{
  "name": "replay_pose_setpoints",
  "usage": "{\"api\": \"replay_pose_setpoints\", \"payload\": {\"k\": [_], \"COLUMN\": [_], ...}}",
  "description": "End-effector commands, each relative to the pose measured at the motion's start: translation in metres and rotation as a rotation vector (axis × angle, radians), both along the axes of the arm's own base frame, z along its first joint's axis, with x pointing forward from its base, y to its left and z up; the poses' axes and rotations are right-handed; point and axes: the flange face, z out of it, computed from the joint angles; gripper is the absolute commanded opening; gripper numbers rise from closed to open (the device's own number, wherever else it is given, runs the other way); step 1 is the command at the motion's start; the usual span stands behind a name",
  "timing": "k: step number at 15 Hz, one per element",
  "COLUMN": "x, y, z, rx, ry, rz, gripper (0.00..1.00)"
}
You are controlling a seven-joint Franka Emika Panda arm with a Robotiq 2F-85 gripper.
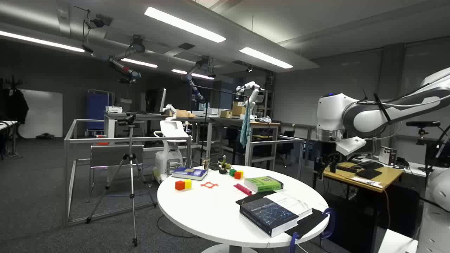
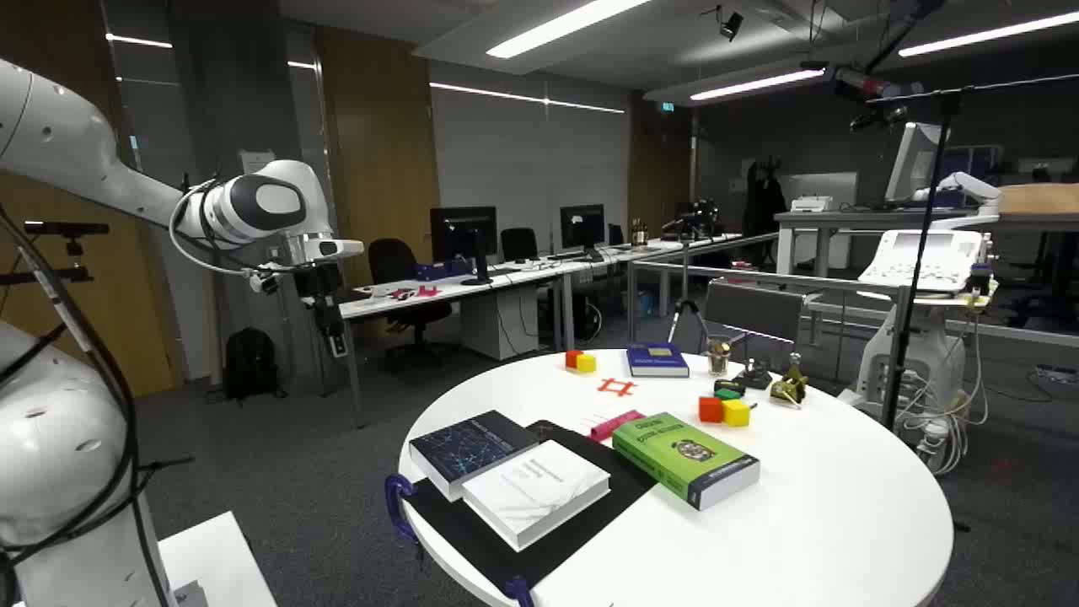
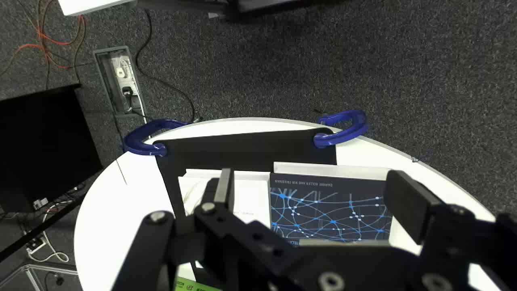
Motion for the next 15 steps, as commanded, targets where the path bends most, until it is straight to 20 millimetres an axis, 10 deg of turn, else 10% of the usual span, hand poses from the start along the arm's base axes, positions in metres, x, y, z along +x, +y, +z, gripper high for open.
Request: {"api": "replay_pose_setpoints", "payload": {"k": [1,15], "x": [0.0001,0.009], "y": [-0.0001,0.0007], "z": [0.0003,-0.0078], "rx": [0.0,-0.013], "ry": [0.001,-0.037], "rz": [0.0,-0.085], "gripper": [1.0,1.0]}}
